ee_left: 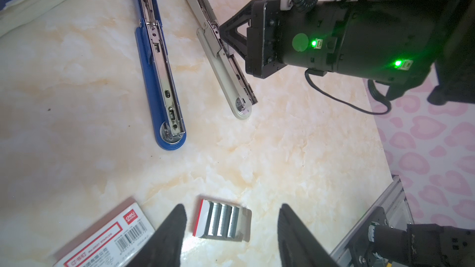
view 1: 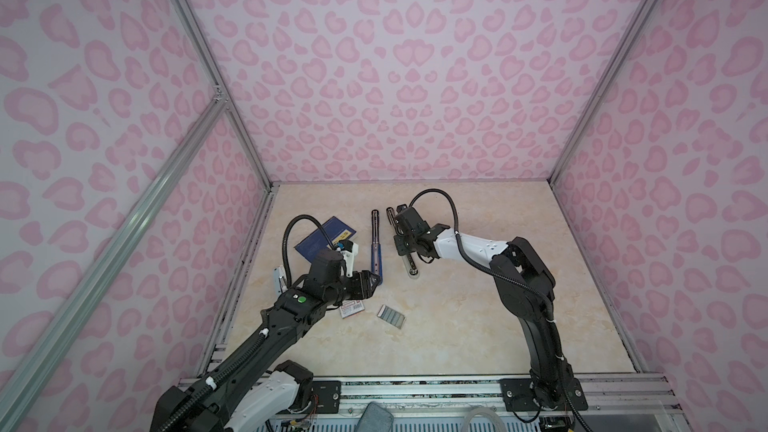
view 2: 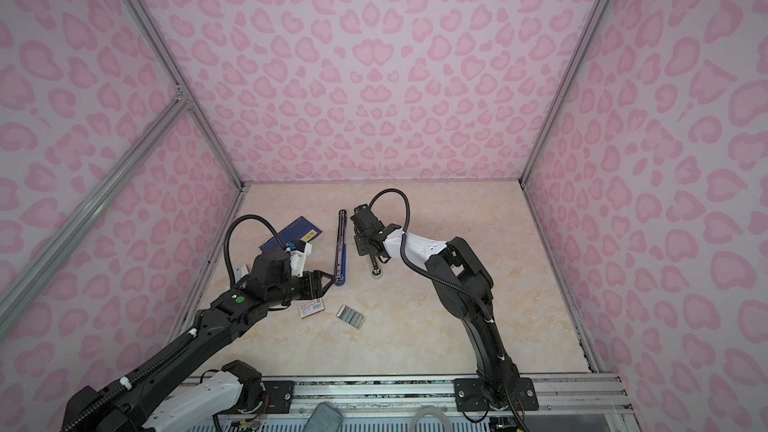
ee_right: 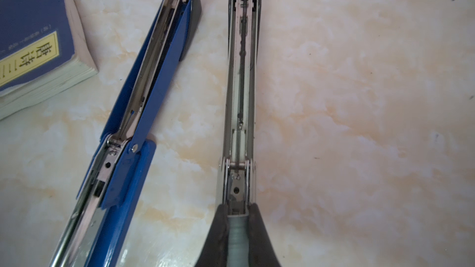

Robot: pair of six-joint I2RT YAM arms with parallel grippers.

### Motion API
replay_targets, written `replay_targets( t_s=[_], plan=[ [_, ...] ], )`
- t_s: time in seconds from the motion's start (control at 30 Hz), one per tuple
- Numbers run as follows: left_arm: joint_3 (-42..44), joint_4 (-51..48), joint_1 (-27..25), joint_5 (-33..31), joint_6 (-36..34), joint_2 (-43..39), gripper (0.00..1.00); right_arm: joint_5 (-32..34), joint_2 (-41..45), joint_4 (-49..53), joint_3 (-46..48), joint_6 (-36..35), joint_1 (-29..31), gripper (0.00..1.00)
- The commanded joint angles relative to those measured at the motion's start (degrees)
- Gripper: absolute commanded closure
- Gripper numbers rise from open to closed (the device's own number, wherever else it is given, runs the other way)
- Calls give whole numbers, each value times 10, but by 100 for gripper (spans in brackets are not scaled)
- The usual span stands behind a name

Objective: Load the staples into the stapler

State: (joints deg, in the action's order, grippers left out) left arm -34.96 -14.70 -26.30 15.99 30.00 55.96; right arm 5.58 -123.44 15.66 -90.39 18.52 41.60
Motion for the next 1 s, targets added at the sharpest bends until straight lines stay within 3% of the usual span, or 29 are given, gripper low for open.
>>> replay_targets(
  t_s=[0.0, 0.5, 0.97],
  plan=[
    [2, 11, 0, -5, 0, -2, 40, 4, -2, 6, 10, 6, 1, 90],
    [4, 15, 0, 0, 2, -4, 40, 26, 11, 22, -2, 10, 6, 90],
    [12, 15, 0, 0, 1, -9, 40, 98, -16, 76, -51, 44, 19, 90]
  ],
)
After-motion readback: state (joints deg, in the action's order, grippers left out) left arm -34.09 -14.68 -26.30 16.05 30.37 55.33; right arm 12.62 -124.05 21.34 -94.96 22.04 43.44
